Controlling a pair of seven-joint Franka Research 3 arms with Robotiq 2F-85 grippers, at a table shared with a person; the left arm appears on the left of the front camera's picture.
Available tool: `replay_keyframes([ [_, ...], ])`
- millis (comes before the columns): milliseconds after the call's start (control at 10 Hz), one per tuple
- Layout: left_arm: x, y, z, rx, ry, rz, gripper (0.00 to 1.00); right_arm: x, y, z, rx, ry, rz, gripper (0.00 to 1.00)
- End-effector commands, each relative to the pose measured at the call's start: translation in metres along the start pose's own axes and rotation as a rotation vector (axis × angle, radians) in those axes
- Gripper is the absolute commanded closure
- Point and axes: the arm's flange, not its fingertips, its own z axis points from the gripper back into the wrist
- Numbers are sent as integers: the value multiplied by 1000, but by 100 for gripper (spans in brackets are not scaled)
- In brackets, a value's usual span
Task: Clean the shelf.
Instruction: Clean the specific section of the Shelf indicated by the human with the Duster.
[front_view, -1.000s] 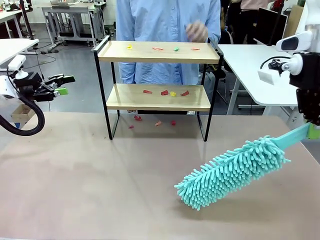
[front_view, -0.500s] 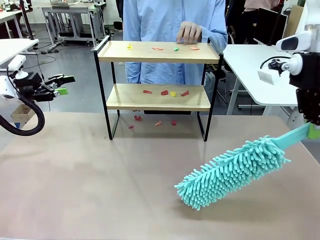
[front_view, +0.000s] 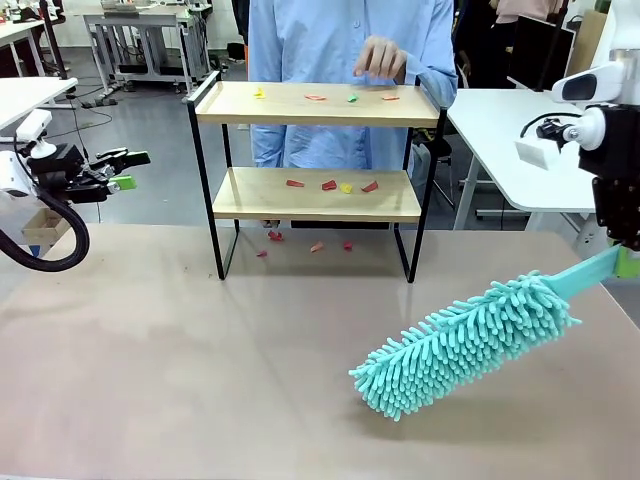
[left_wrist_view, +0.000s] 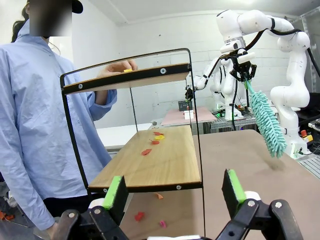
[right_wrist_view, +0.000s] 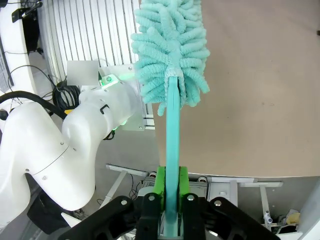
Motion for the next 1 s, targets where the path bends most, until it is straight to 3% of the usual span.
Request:
replay_keyframes([
  [0,3,-1,0,-4,3,-4,0,-3,1,1,-8,6,1,87],
  [300,3,-1,0,-4,3,-4,0,0,0,0,0,0,0,87],
  [600,3,-1,0,-4,3,-4,0,70,-2,49,-96,-157,-156,87],
  [900,3,-1,0,-4,3,-4,0,155,8,80,-217,-321,-226,87],
])
